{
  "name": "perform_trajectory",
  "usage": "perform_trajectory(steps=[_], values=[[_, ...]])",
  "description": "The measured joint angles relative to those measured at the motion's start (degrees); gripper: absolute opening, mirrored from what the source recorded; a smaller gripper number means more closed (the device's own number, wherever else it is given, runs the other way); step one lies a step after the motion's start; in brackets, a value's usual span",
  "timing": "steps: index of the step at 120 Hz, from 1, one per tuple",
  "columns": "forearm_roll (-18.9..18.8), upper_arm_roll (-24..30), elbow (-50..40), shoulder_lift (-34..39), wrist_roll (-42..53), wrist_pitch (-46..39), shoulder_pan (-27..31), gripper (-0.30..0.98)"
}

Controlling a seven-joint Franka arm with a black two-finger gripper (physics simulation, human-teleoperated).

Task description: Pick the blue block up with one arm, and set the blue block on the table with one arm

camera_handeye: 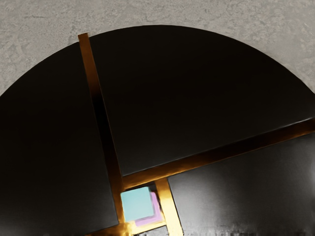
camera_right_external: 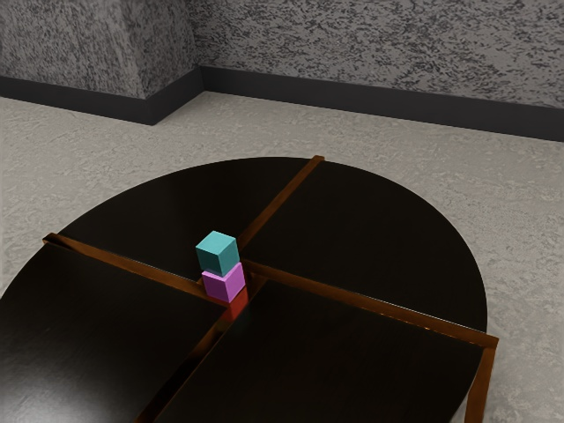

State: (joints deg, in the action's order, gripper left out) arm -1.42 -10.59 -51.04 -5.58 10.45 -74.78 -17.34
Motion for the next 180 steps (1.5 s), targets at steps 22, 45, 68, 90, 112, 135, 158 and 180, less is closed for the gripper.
perform_trajectory(steps=[22, 45, 68, 90, 112, 135, 158, 180], values=[[-0.26, -6.27, -29.95, -0.58, -1.99, -9.27, 4.12, 0.69], [0.51, -4.89, -53.51, 0.72, -4.94, -27.41, 3.32, 0.69], [1.68, -2.38, -60.77, 0.65, -7.16, -42.01, 2.89, 0.69], [1.68, -3.11, -60.85, -3.42, -8.75, -49.99, 3.05, 0.69], [1.82, -4.55, -59.09, -8.08, -9.54, -55.24, 3.93, 0.69], [3.20, -4.37, -57.69, -9.41, -7.40, -55.82, 4.16, 0.69], [7.68, -4.34, -56.79, -9.41, -2.38, -51.15, 4.23, 0.69], [8.93, -4.40, -56.18, -11.24, 1.53, -48.38, 4.33, 0.69]])
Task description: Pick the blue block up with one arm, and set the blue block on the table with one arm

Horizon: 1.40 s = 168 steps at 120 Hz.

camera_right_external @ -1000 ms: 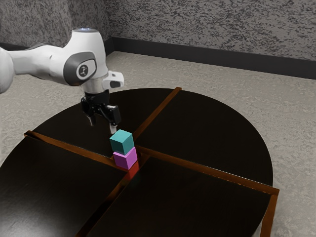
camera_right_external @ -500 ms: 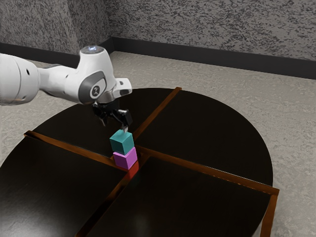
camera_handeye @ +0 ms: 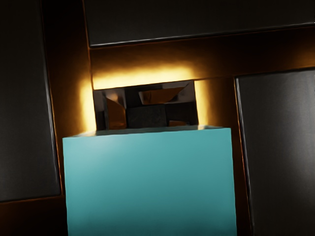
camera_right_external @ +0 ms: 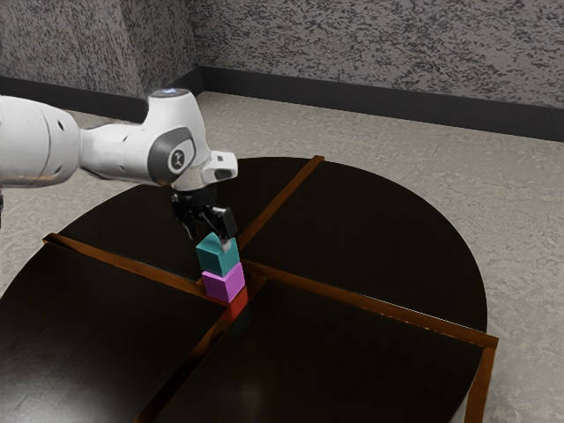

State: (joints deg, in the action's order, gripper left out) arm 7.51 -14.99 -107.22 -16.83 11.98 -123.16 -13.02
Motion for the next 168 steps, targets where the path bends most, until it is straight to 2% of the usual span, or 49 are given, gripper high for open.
perform_trajectory(steps=[72, 168], values=[[2.18, 0.05, 2.75, -4.64, 8.23, 0.97, 0.11, 0.69], [3.99, -0.15, 4.37, -6.41, 12.09, 0.49, 0.55, 0.69]])
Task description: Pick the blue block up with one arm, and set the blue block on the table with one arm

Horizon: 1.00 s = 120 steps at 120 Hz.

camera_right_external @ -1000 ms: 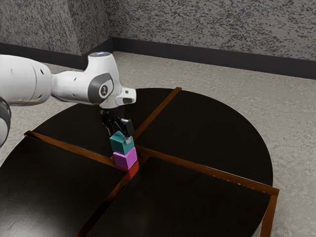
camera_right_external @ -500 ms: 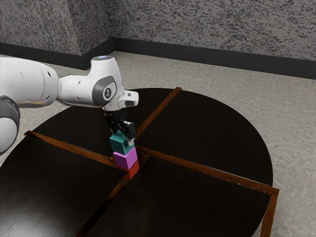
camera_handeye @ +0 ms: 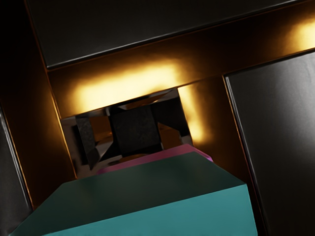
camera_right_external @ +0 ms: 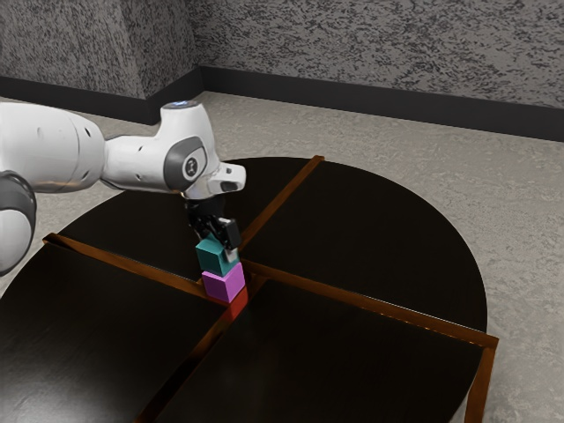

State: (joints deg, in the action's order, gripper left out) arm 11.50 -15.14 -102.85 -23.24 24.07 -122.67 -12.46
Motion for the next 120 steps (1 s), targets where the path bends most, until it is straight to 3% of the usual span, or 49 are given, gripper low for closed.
perform_trajectory(steps=[40, 64, 82, 102, 120], values=[[0.21, 0.03, 0.09, -0.74, 0.57, -0.19, 0.10, 0.68], [0.28, 0.02, 0.09, -0.55, 0.74, -0.21, 0.10, 0.46], [0.20, 0.08, 0.46, -0.30, 0.72, -0.24, 0.08, 0.43], [-0.46, 2.86, 6.79, -1.71, 0.64, 0.27, 0.10, 0.38], [-0.80, 6.02, 24.15, -14.57, 0.56, 3.16, 0.01, 0.38]])
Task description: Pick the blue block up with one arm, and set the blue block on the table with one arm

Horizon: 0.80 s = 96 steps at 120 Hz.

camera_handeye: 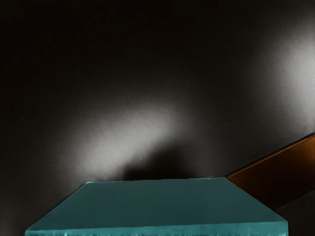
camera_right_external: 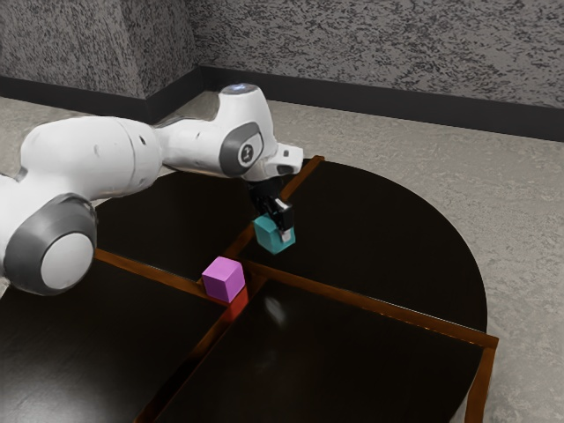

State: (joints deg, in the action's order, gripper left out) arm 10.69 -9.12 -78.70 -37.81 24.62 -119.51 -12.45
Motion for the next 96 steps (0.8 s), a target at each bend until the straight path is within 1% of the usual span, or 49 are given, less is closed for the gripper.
perform_trajectory(steps=[7, 16, 48, 70, 78, 85, 96], values=[[0.15, 0.62, 3.78, -4.06, -0.02, 0.95, 0.02, 0.38], [0.73, 1.09, 5.92, -6.97, -0.04, 1.76, -0.01, 0.37], [1.69, 1.39, 6.53, -8.43, -0.10, 2.89, 0.04, 0.38], [2.49, 1.19, 6.36, -8.31, 0.07, 3.28, 0.01, 0.54], [2.50, 0.50, 6.00, -5.90, 0.12, 3.64, -0.02, 0.58], [2.20, -0.26, 4.91, -1.24, 0.15, 4.25, -0.03, 0.61], [0.58, -0.53, 2.17, 5.31, -0.06, 4.91, -0.07, 0.63]])
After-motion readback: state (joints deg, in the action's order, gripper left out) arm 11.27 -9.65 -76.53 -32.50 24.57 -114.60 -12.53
